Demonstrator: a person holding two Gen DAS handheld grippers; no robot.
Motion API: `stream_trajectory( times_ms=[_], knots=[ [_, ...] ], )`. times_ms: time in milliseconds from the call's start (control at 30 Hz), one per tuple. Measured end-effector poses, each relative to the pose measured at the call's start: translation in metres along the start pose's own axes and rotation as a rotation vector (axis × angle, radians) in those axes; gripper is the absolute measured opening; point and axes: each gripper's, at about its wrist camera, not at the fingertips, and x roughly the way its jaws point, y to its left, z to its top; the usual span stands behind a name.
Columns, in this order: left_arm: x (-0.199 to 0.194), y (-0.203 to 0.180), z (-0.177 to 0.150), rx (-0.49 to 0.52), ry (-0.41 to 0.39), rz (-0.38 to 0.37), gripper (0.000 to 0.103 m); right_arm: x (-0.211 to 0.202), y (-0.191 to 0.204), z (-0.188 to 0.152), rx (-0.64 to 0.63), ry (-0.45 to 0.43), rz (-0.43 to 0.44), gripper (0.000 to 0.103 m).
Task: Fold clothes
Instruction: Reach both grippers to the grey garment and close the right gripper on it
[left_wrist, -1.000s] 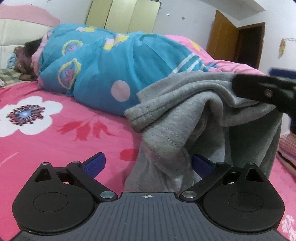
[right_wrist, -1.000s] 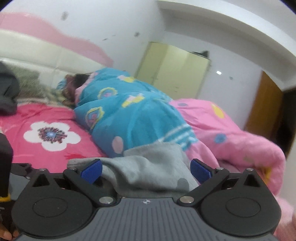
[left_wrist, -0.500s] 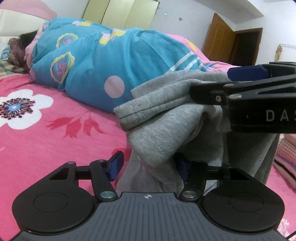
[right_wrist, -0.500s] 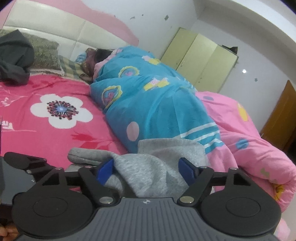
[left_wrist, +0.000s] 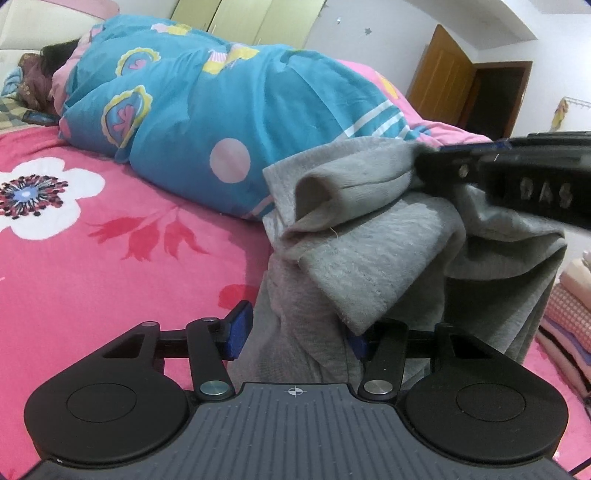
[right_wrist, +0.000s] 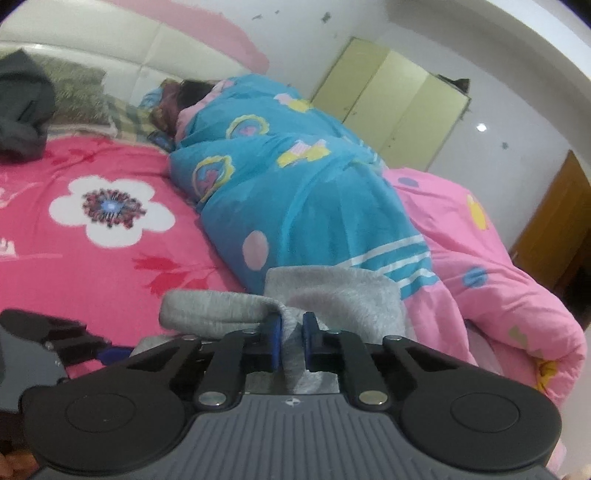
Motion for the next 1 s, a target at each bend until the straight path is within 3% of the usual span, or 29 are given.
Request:
stream_trajectory(
  times_ms=[433, 500, 567, 667, 867, 1000],
  knots=[
    [-0.004, -0.003, -0.003, 0.021, -0.035, -0.012, 0.053, -0.062, -0.075, -0.033, 0.297, -0.081, -0.160, 0.003],
    [-0.007, -0.004, -0.005, 0.028, -0.055, -0.023, 0.045, -0.072, -0.088, -0.040, 0.343, -0.088, -0.186, 0.002],
    [-0.013, -0.006, -0.006, 0.041, -0.075, -0.050, 0.028, -0.088, -0.098, -0.054, 0.395, -0.091, -0.215, 0.002],
    [-0.022, -0.012, -0.008, 0.071, -0.098, -0.049, 0.012, -0.111, -0.108, -0.076, 0.473, -0.087, -0.236, 0.002],
    [-0.051, -0.026, -0.016, 0.122, -0.139, -0.020, 0.000, -0.161, -0.112, -0.126, 0.613, -0.088, -0.252, 0.002],
    [-0.074, -0.035, -0.016, 0.178, -0.170, -0.013, 0.000, -0.190, -0.106, -0.162, 0.711, -0.076, -0.237, 0.002]
  ],
)
